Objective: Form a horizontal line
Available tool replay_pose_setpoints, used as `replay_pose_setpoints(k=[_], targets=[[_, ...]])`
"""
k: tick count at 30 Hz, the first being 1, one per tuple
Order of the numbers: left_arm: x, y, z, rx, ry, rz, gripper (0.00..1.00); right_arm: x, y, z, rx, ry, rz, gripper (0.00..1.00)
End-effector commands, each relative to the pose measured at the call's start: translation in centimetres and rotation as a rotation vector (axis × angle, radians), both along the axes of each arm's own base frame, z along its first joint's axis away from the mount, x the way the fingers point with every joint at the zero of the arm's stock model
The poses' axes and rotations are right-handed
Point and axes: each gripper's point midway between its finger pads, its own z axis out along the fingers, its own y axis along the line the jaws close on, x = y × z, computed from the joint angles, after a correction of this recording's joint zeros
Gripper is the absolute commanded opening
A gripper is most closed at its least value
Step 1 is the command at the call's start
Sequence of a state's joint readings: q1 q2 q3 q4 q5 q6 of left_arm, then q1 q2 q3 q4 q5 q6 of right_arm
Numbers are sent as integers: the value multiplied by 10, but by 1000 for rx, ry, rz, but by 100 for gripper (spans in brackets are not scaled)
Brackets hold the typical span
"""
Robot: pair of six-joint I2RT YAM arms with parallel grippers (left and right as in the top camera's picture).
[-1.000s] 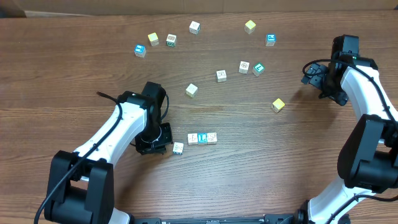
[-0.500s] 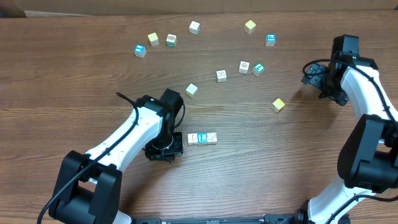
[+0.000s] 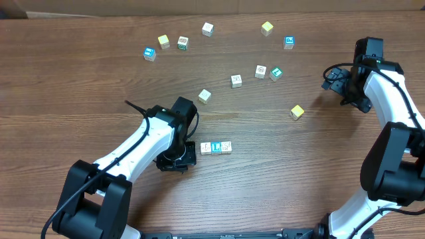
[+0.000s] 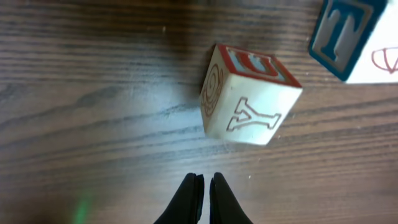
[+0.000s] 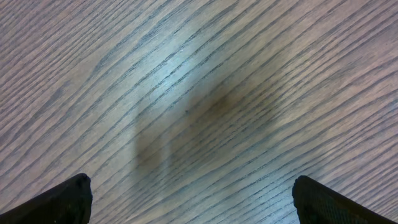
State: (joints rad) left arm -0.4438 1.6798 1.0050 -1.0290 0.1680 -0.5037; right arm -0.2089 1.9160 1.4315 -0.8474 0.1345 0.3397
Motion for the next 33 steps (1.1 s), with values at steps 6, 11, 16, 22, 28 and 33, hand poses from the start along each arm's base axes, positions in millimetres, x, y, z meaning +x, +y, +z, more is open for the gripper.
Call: replay_pose_setpoints(k=[6, 11, 16, 22, 28, 33], targets=[[-5, 3, -8, 19, 7, 21, 4, 8, -2, 16, -13, -45, 0, 100], [-15, 3, -15, 27, 23, 4, 4, 8, -2, 16, -13, -45, 0, 100], [-12, 2, -17, 20, 8, 3, 4, 8, -2, 16, -13, -45, 0, 100], [-7, 0, -17, 10, -10, 5, 4, 8, -2, 16, -14, -45, 0, 100], [-3, -2, -17, 4, -24, -1, 4, 8, -2, 16, -14, -45, 0, 100], [7, -5, -12, -5, -58, -6, 4, 8, -2, 16, -13, -45, 0, 100]])
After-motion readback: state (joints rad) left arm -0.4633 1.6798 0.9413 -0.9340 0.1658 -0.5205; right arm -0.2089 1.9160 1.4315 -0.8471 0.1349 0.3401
